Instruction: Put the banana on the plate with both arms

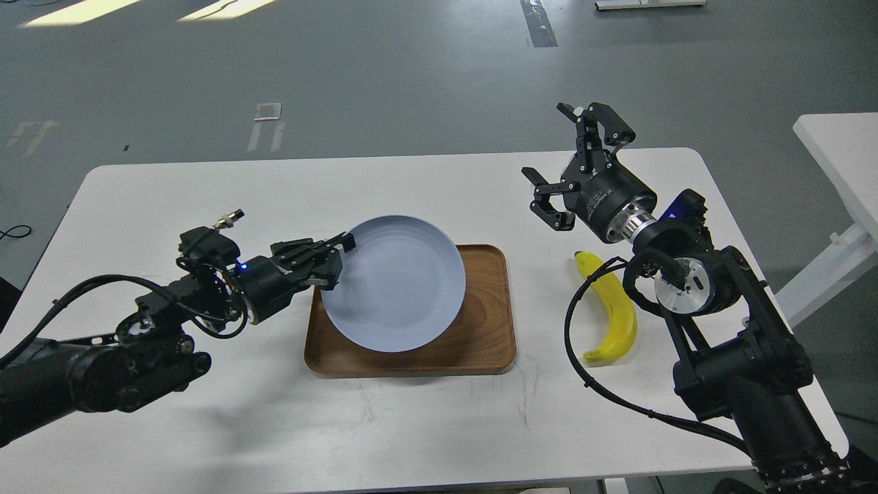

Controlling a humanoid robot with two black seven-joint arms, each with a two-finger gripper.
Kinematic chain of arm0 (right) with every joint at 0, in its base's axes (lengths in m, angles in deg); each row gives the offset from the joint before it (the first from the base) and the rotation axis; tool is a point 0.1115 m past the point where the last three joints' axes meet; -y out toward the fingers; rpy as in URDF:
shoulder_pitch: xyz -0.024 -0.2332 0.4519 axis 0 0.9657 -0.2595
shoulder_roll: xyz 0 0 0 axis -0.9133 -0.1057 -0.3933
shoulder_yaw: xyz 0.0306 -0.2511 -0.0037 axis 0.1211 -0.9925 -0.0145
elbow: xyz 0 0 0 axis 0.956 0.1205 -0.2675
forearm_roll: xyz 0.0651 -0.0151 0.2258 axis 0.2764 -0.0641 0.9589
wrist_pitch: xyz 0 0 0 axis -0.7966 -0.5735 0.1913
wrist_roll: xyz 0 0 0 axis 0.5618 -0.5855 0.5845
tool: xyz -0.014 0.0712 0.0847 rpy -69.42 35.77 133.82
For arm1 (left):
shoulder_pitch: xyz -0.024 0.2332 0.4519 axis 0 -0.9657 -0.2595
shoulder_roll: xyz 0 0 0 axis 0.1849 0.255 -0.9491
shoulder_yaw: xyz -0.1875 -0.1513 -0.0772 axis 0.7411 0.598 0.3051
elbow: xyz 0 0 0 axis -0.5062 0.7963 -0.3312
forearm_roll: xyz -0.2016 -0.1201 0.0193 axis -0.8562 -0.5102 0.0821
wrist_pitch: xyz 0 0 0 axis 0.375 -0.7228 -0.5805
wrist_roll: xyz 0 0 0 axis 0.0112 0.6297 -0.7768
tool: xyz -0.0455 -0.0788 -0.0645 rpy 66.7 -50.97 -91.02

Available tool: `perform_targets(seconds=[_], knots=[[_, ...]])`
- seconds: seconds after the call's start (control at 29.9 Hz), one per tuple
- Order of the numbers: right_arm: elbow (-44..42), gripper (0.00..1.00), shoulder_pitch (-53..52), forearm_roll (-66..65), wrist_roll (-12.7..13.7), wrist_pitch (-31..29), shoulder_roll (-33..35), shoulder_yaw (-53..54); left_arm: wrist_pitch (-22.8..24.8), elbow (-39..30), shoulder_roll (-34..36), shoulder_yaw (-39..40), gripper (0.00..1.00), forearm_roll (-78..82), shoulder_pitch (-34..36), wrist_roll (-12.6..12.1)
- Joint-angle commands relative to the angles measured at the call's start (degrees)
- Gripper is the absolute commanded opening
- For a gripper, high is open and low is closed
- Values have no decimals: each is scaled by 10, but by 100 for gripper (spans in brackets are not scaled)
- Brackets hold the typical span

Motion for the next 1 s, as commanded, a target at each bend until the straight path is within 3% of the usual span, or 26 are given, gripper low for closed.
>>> perform_targets(seconds=[0.0,0.23,0.43,0.5,0.57,0.64,0.7,0.97], knots=[[3,100,3,0,0,0,0,3,-1,58,-47,-33,0,-1,0,0],[3,100,4,0,0,0,0,6,-2,118,-75,-40,0,-2,-5,0],[3,100,4,0,0,0,0,7,-3,118,-76,-39,0,-6,0,0],[3,100,4,0,0,-1,0,9,-3,117,-81,-38,21,-8,1,0],[3,100,5,0,0,-1,0,9,-3,111,-88,-38,70,-15,2,0],[3,100,5,0,0,-1,0,9,-3,111,-90,-35,93,-29,2,0],[3,100,5,0,0,-1,0,9,-3,109,-91,-31,98,-48,2,0],[5,100,4,-15,0,-4,30,-2,10,82,-90,-29,98,-286,52,0]])
